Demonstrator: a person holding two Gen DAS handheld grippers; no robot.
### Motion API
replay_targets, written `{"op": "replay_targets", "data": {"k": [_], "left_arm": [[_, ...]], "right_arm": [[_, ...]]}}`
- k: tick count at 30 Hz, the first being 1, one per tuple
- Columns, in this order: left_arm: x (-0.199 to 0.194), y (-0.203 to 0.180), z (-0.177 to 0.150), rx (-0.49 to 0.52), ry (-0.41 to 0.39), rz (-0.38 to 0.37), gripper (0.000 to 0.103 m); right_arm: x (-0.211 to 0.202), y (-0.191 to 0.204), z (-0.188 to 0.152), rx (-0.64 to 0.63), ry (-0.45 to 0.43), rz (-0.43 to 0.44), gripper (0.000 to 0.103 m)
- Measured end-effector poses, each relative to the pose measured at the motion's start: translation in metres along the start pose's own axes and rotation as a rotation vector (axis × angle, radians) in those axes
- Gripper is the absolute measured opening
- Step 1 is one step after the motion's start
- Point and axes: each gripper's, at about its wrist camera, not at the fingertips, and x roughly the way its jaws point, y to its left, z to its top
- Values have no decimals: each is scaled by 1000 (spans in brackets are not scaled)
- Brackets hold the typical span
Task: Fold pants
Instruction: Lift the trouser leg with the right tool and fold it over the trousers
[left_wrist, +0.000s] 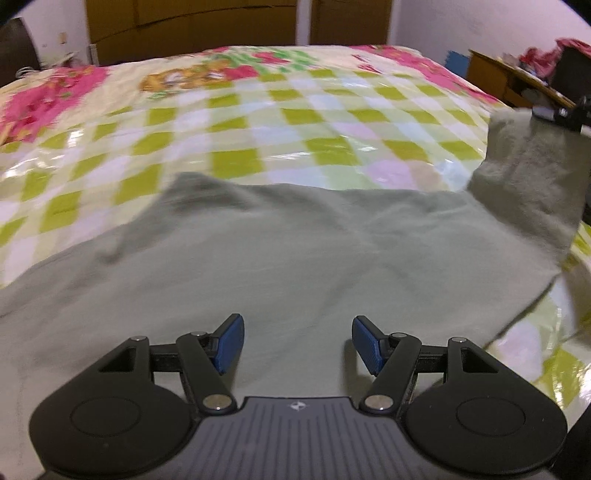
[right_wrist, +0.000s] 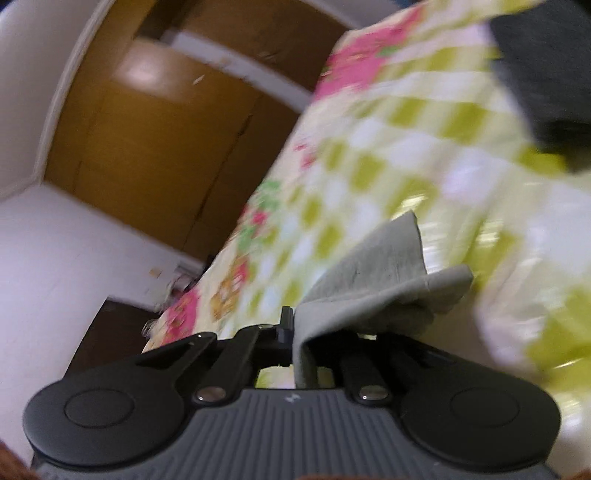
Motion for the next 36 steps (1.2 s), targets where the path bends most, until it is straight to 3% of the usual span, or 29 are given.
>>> {"op": "replay_targets", "data": {"k": [6,12,18,23,26,30,33,36], "left_arm": [[-23,59,-17,-78,-27,79,77],[-48,117,-48,-172,-40,179,77],[-62,159,-77,-265,-28,220,78],[-73,171,-95,-299,-38,210,78],[-78,175,-103,-310,-48,194,78],[-82,175,-112,-314,-55,178,78],[-83,176,-115,-325,-63,168,79],[-85,177,-118,-336,-72,159,80]], "right_arm": [[45,83,-31,-154,134,123,5],[108,152,-97,-289,294,188,5],[158,208,-188,-454,452,226,5],[181,258,-273,-778,561,241,5],[184,274,-325,-994,648,281,5],[170,282,-385,-1251,676,325,5],[164,285,-413,-1379,684,347,5],[165,282,-426,-1405,708,342,5]]}}
